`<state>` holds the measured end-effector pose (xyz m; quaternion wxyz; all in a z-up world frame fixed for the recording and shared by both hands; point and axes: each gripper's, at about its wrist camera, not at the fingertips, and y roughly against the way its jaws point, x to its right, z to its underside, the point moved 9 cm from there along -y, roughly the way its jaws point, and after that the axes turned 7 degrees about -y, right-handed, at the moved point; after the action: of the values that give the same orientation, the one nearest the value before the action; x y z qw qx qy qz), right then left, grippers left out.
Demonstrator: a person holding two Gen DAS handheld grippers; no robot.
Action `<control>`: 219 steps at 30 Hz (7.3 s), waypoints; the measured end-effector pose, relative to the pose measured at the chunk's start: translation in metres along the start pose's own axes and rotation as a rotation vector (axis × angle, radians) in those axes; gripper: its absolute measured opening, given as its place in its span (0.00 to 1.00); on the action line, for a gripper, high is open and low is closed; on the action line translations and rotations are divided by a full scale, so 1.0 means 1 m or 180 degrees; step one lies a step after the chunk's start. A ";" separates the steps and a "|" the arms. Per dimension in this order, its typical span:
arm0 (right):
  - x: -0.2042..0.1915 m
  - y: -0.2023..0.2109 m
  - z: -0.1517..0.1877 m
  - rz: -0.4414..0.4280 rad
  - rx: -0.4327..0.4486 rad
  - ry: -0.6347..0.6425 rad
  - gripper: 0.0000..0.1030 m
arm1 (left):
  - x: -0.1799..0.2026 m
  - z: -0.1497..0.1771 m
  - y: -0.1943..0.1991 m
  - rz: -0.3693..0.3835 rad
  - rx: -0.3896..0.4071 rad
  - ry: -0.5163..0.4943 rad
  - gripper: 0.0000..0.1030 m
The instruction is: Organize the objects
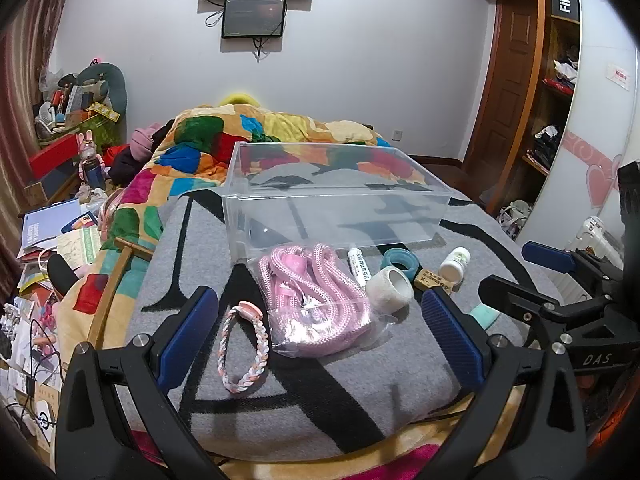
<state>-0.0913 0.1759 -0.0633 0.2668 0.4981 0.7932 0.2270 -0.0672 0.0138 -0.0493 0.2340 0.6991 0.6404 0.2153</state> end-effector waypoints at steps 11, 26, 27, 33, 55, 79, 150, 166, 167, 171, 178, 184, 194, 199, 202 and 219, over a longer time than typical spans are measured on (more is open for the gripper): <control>0.000 0.000 0.000 -0.0003 -0.0007 -0.0002 1.00 | 0.001 0.001 0.002 0.0002 0.0009 -0.0015 1.00; -0.002 0.001 0.002 -0.0006 -0.0013 -0.0010 1.00 | 0.002 0.002 0.001 0.0004 0.0015 -0.0016 1.00; -0.001 0.001 0.002 -0.0005 -0.0013 -0.0010 1.00 | 0.002 0.002 0.001 0.0005 0.0017 -0.0016 1.00; -0.002 0.001 0.003 -0.0011 -0.0016 -0.0009 1.00 | 0.003 0.003 0.001 0.0005 0.0015 -0.0018 1.00; -0.003 0.002 0.004 -0.0012 -0.0024 -0.0017 1.00 | 0.004 0.004 0.001 0.0015 0.0012 -0.0021 1.00; 0.029 -0.015 0.003 0.0138 -0.0104 -0.0111 0.91 | -0.052 0.043 -0.005 -0.0155 -0.0339 0.0065 0.73; -0.011 -0.131 -0.098 0.0021 -0.0601 0.0174 0.57 | -0.039 -0.088 -0.103 0.0132 -0.0502 -0.0222 0.63; 0.042 -0.037 -0.023 0.0462 -0.0381 0.0026 0.66 | -0.012 -0.006 -0.080 0.0070 -0.0676 -0.0458 0.94; 0.047 -0.035 -0.014 0.0497 -0.0432 -0.0005 0.66 | -0.011 0.002 -0.080 0.0055 -0.0702 -0.0467 0.94; 0.062 -0.026 0.020 0.0485 -0.0653 -0.0234 0.66 | -0.014 0.021 -0.072 0.0030 -0.0675 -0.0409 0.94; 0.045 -0.024 0.057 0.0200 -0.0911 -0.0404 0.67 | -0.041 0.040 -0.051 0.0081 -0.0666 -0.0245 0.94; 0.037 -0.045 0.041 0.0126 -0.0818 -0.0440 0.61 | -0.043 0.049 -0.038 0.0231 -0.0709 -0.0232 0.94; 0.027 -0.064 0.021 0.0114 -0.0694 -0.0101 0.55 | -0.025 0.025 -0.050 0.0441 -0.0641 -0.0187 0.99; 0.031 -0.043 0.028 0.0155 -0.0705 0.0163 0.67 | -0.017 0.036 -0.082 0.0370 -0.0898 -0.0235 0.99; 0.035 -0.043 0.042 0.0074 -0.0884 -0.0111 0.67 | -0.016 0.037 -0.093 0.0170 -0.0861 -0.0272 0.99; 0.019 -0.069 0.035 0.0187 -0.0751 0.0067 0.21 | -0.016 0.049 -0.062 0.0025 -0.0629 -0.0237 0.64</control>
<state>-0.1215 0.1691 -0.1366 0.3084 0.4839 0.7488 0.3316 -0.0882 -0.0001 -0.1258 0.3246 0.6827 0.6042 0.2522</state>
